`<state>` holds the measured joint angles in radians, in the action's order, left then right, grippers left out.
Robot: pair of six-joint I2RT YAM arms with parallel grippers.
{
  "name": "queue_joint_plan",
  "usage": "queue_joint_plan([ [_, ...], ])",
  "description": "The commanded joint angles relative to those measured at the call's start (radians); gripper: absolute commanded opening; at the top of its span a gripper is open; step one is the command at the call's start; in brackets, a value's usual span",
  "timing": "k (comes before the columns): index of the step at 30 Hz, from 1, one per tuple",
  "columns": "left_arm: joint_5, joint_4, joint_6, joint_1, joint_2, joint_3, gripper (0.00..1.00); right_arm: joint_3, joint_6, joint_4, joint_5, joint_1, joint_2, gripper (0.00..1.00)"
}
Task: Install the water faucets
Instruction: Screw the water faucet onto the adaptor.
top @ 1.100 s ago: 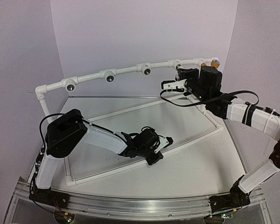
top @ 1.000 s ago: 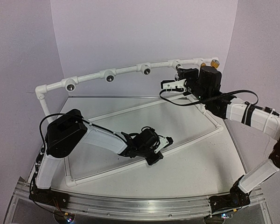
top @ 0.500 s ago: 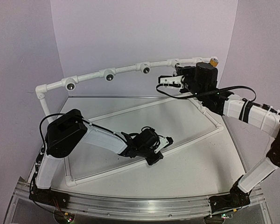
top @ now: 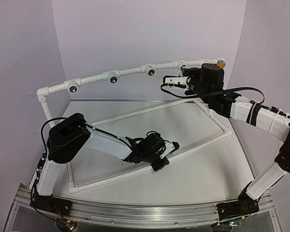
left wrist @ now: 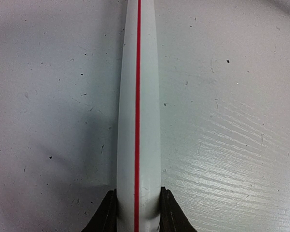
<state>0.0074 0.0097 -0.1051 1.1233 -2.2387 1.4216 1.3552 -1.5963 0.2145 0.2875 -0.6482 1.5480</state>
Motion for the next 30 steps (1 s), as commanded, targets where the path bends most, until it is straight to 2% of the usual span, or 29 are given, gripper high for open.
queue_joint_plan([
  [1,0.024,-0.274,-0.026,0.013,-0.164,-0.073,0.0,0.081,0.064,0.126,-0.025,-0.002,0.027,0.0],
  [30,0.01,-0.274,-0.02,0.015,-0.166,-0.072,0.0,0.162,0.369,0.093,0.02,0.007,0.064,0.0],
])
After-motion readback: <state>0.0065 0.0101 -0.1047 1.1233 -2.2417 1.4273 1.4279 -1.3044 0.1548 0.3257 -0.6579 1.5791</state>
